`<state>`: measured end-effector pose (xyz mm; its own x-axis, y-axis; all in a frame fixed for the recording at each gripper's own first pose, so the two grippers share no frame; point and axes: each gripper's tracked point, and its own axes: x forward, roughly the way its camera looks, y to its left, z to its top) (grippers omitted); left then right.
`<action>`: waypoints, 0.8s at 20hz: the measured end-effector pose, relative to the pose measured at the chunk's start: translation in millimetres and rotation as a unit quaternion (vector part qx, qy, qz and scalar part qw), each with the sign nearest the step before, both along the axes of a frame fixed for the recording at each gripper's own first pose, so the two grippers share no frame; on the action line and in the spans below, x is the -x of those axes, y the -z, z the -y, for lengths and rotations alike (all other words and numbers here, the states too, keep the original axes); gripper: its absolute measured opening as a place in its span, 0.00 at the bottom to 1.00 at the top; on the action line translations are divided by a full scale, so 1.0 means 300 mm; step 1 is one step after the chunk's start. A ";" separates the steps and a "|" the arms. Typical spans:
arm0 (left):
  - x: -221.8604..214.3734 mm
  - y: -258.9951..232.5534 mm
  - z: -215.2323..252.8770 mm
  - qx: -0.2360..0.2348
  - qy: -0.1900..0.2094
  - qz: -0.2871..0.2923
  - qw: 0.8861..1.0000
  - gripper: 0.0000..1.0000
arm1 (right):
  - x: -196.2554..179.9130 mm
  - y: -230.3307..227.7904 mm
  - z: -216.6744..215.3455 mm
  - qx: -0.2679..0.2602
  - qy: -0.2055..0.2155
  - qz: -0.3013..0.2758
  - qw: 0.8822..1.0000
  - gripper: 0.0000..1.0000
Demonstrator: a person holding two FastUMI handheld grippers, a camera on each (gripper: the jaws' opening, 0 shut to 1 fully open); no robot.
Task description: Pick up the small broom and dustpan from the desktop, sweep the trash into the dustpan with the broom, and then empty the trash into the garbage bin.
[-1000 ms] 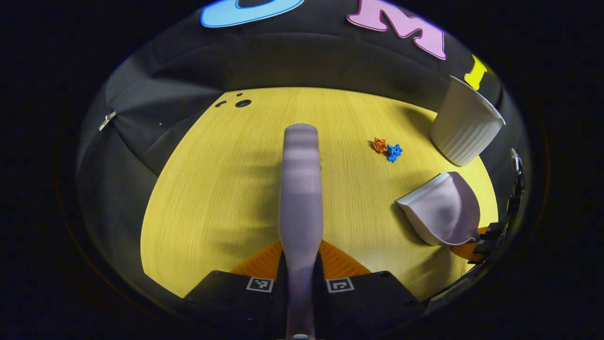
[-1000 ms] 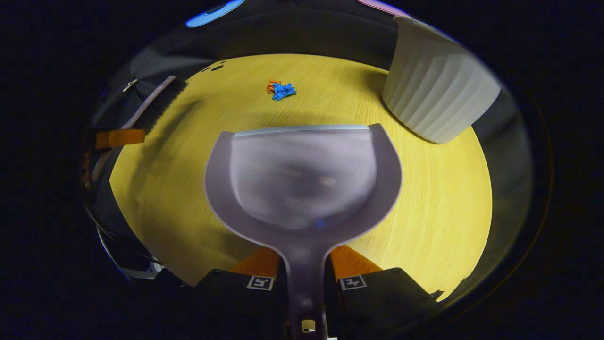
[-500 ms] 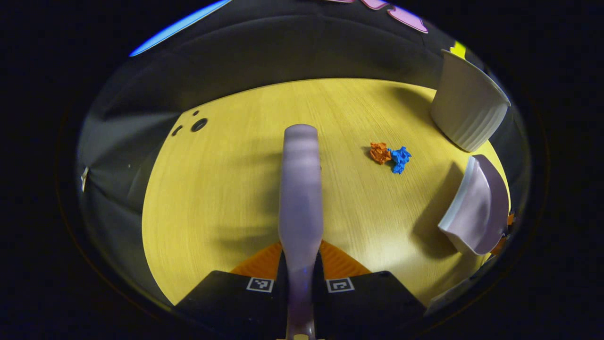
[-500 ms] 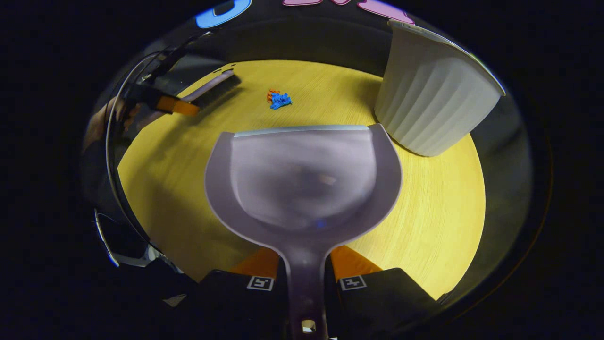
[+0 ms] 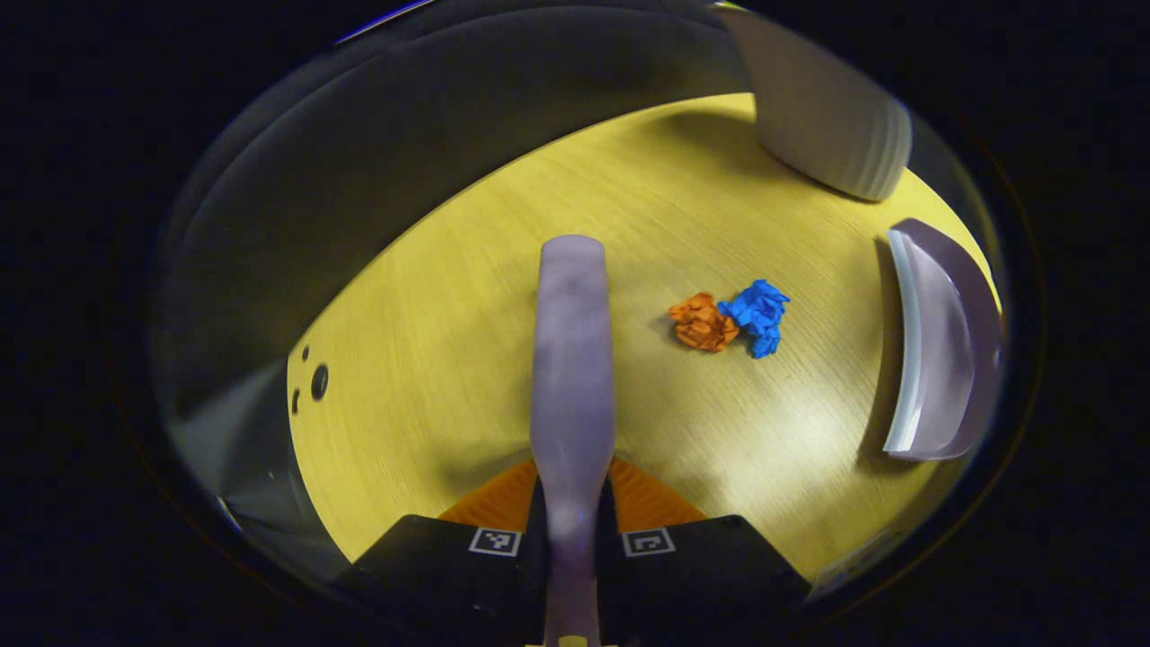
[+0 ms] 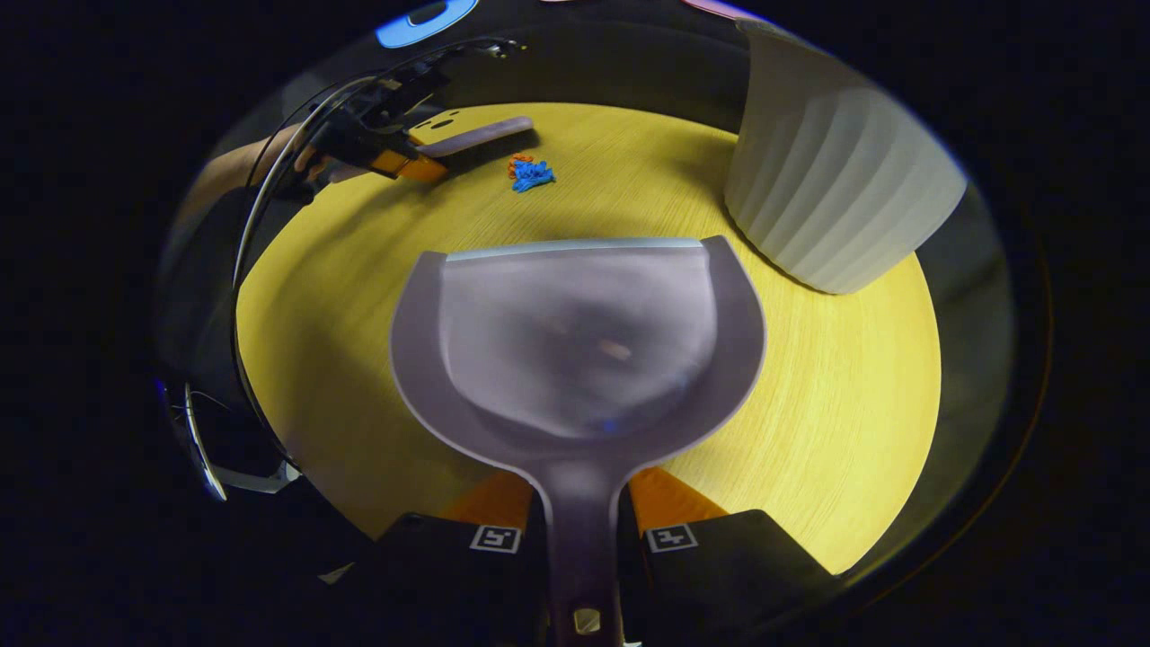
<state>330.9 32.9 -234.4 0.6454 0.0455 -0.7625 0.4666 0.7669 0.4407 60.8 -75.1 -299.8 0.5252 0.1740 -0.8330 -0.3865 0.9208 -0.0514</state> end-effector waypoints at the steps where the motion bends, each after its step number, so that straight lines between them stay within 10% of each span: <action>1: -0.002 0.004 0.016 -0.004 0.010 -0.004 1.000 0.27 | -0.003 0.011 -0.001 0.003 -0.007 -0.002 1.000 0.35; 16: 0.374 0.139 0.387 0.101 0.127 -0.151 0.975 0.27 | 0.012 0.030 0.013 0.004 -0.033 0.010 0.999 0.36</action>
<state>218.8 -83.2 -276.0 0.3618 -0.2565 -0.8963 0.7372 0.6671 0.1067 57.1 -78.8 -308.9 0.5296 0.2017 -0.8239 -0.4450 0.8930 -0.0675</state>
